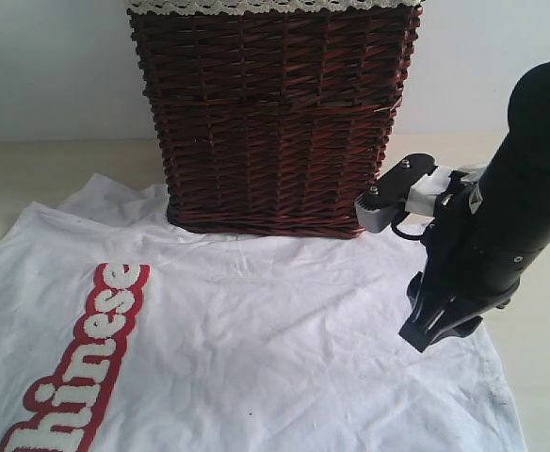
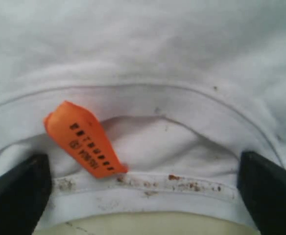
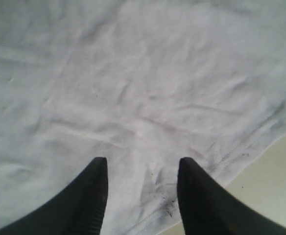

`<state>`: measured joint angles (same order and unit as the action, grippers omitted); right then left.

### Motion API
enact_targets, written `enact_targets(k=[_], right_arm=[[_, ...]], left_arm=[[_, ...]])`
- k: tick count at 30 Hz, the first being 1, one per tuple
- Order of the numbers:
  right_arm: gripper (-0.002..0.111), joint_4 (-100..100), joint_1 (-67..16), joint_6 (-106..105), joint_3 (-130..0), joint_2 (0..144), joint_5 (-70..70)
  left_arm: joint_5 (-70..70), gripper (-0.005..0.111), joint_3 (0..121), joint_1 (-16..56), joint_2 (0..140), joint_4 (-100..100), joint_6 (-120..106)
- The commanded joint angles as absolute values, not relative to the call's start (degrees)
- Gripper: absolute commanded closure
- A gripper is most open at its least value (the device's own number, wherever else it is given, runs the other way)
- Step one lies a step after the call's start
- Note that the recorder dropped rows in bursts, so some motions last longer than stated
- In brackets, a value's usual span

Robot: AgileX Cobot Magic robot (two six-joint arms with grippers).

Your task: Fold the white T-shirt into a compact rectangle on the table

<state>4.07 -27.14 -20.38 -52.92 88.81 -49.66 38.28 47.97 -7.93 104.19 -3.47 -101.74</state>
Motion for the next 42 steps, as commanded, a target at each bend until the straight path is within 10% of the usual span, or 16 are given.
enact_targets(k=[1, 10, 17, 42], right_arm=[[0.063, 0.00, -26.98, -21.61, -53.41, 88.74, -49.21], [0.077, -15.14, -26.98, -31.55, -52.60, 88.98, -53.21], [0.016, -19.24, -26.98, -34.20, -47.03, 88.70, -55.06], [0.012, -9.14, -26.85, -55.49, -44.40, 91.93, -49.72]], left_arm=[[37.73, 0.002, 47.52, -8.02, 104.71, -3.83, -101.95], [37.73, 0.002, 47.52, -8.02, 104.71, -3.83, -101.95], [37.73, 0.002, 47.52, -8.02, 104.71, -3.83, -101.95], [37.73, 0.002, 47.52, -8.02, 104.71, -3.83, -101.95]])
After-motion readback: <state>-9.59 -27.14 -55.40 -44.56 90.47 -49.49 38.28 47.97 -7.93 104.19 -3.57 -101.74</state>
